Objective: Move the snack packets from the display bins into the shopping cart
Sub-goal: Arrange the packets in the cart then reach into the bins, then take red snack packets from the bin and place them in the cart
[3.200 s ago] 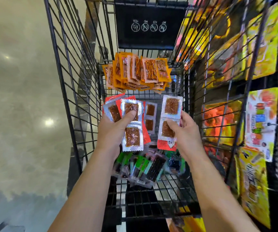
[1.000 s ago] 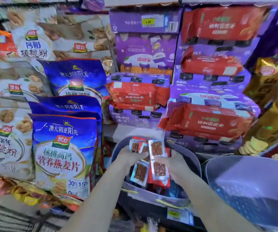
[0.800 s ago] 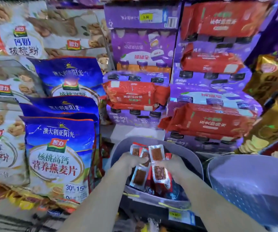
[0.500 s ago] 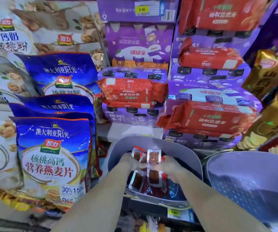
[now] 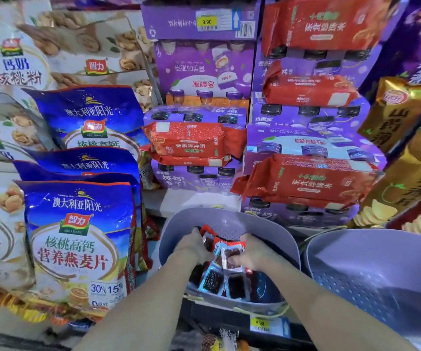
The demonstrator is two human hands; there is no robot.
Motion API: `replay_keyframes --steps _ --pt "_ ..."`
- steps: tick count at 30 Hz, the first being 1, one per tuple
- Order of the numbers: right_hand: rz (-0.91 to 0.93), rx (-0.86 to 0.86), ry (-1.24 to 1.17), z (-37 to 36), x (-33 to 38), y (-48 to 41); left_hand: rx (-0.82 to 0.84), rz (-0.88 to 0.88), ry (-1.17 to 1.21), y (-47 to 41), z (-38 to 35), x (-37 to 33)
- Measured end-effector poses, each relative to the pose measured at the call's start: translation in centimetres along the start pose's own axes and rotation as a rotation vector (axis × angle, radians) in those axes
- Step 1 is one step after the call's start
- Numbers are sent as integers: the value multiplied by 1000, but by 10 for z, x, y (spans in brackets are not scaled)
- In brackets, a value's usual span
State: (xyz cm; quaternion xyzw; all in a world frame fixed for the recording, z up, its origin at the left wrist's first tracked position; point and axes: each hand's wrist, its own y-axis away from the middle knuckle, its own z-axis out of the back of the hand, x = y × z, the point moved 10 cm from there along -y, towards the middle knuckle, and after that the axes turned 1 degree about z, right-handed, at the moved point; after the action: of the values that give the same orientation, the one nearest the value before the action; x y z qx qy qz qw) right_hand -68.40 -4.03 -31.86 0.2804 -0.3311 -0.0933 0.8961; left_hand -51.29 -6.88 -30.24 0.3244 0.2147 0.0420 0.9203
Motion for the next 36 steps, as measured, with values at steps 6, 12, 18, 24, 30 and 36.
replay_keyframes --steps 6,12,18,24,30,36 --pt "47 -69 239 21 4 21 -61 -3 -224 17 10 -3" --pt "151 -202 351 49 18 56 -215 -93 -410 63 29 -24" --pt "343 -391 582 69 57 109 -540 -47 -483 147 51 -14" --pt "539 -352 686 33 102 155 -681 180 -350 228 49 49" --pt "744 -264 768 -39 146 204 -690 395 -268 308 24 127" --pt "869 -141 809 -122 187 243 -710 595 -108 384 -8 212"
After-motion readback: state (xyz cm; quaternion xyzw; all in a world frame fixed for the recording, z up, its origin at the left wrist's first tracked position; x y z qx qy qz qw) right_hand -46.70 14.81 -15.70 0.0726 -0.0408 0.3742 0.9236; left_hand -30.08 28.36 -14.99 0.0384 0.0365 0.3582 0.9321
